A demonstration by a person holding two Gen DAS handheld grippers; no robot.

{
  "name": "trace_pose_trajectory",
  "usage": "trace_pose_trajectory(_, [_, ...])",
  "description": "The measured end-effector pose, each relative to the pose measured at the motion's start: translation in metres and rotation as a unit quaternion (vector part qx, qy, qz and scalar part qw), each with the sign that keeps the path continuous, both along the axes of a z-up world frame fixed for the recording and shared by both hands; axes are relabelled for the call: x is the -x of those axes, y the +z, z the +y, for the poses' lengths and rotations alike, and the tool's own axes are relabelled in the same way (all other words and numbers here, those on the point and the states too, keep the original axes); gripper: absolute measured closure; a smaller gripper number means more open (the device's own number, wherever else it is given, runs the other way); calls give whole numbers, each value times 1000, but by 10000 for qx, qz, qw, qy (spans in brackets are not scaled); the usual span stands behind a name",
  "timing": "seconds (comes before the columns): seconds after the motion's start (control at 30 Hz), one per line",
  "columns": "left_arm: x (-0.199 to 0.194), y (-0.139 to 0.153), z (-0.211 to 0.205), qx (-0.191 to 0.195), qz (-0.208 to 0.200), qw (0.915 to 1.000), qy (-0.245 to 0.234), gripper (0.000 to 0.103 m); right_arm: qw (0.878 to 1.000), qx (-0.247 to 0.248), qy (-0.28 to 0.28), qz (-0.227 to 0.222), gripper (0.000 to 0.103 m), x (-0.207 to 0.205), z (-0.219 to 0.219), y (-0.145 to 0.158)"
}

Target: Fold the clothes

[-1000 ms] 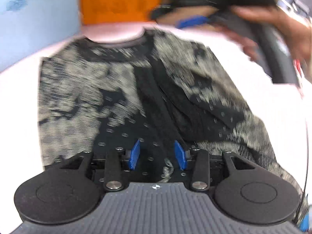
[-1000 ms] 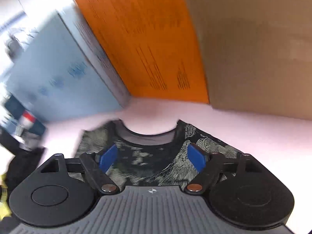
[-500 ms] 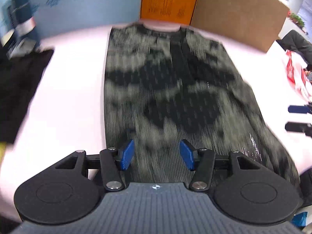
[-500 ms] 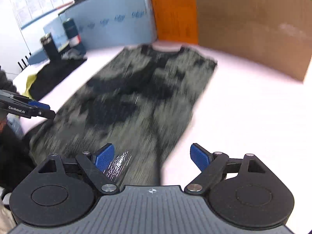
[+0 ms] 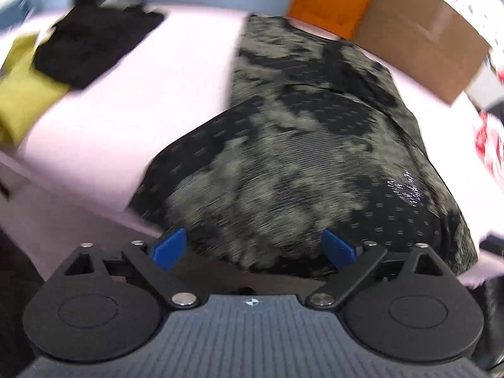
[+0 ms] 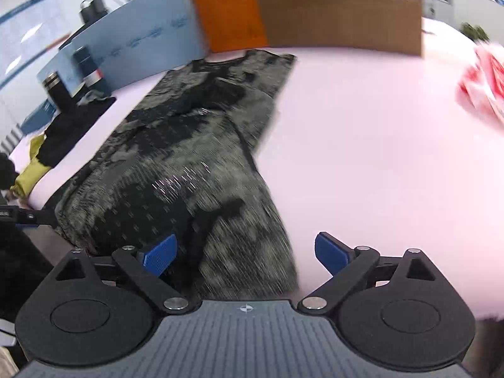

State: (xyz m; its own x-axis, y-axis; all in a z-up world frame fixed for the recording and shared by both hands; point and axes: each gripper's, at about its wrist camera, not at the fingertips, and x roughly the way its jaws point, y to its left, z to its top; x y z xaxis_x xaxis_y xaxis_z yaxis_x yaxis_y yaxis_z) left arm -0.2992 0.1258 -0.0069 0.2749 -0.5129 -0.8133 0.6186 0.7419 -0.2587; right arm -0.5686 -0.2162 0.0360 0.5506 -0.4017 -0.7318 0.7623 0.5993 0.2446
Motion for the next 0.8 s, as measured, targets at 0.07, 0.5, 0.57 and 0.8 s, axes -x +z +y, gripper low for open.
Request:
trace_pose_trajectory(0.07, [-16, -16, 24, 291, 321, 9983, 397, 0, 9996, -12, -220, -203, 8, 16, 6, -8])
trace_pose_trajectory(0.5, [-74, -56, 75, 2627, 1372, 9407, 1652, 8, 9777, -906, -1173, -1491, 25, 51, -12, -22])
trace_pose_trajectory(0.57, [-76, -58, 69, 2580, 1395, 9424, 1610, 11, 9762, -968, -1151, -1565, 44, 53, -12, -22])
trace_pose_trajectory(0.8, [-78, -64, 71, 2328, 1385, 9477, 1689, 54, 9819, -793, -950, -1431, 49, 47, -7, -24])
